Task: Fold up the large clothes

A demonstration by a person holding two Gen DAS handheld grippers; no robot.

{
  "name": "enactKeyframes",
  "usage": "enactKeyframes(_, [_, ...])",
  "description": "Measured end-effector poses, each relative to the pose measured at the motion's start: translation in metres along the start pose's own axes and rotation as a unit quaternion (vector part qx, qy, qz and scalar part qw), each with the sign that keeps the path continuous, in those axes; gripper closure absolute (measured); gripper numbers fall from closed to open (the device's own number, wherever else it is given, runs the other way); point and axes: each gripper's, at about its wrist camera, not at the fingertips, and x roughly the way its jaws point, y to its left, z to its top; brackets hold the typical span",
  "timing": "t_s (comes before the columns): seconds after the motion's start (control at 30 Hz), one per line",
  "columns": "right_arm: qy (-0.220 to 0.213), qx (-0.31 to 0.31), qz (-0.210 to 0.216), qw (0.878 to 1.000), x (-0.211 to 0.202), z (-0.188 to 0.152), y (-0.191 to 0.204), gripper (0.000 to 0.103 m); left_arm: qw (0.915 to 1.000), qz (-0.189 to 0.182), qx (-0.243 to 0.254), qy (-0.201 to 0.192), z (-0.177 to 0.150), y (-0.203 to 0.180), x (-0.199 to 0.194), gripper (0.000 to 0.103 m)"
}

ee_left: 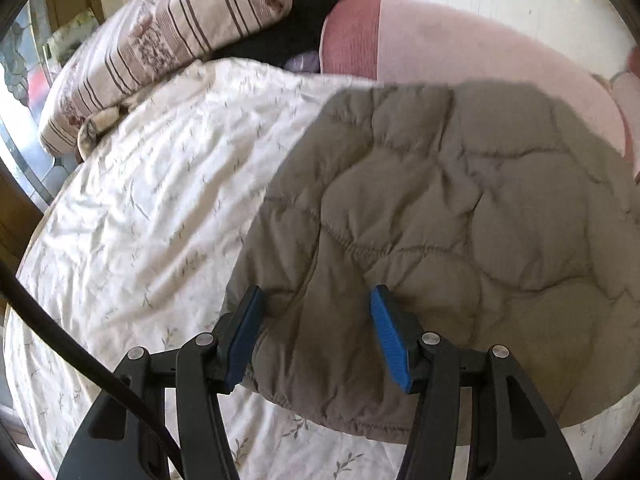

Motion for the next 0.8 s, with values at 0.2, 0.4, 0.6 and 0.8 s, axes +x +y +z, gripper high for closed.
enactKeyframes(0.2, [0.022, 0.029, 0.016, 0.999, 0.013, -0.002, -0.008, 0.068, 0.9997, 0.014, 0.015, 0.008, -0.001, -0.006, 0.009, 0.043])
enactKeyframes(0.4, [-0.014, 0.038, 0.015, 0.999, -0.012, 0.010, -0.019, 0.069, 0.9999, 0.004, -0.013, -0.005, 0.008, 0.013, -0.006, 0.043])
enactKeyframes(0.6, [0.010, 0.062, 0.014, 0.998, -0.001, 0.006, -0.035, 0.071, 0.9991, -0.002, -0.037, 0.019, 0.006, 0.028, 0.008, 0.043])
enactKeyframes(0.8, [0.015, 0.079, 0.030, 0.996, -0.005, 0.003, -0.041, 0.071, 0.9994, 0.000, -0.025, 0.024, 0.003, 0.024, 0.009, 0.042])
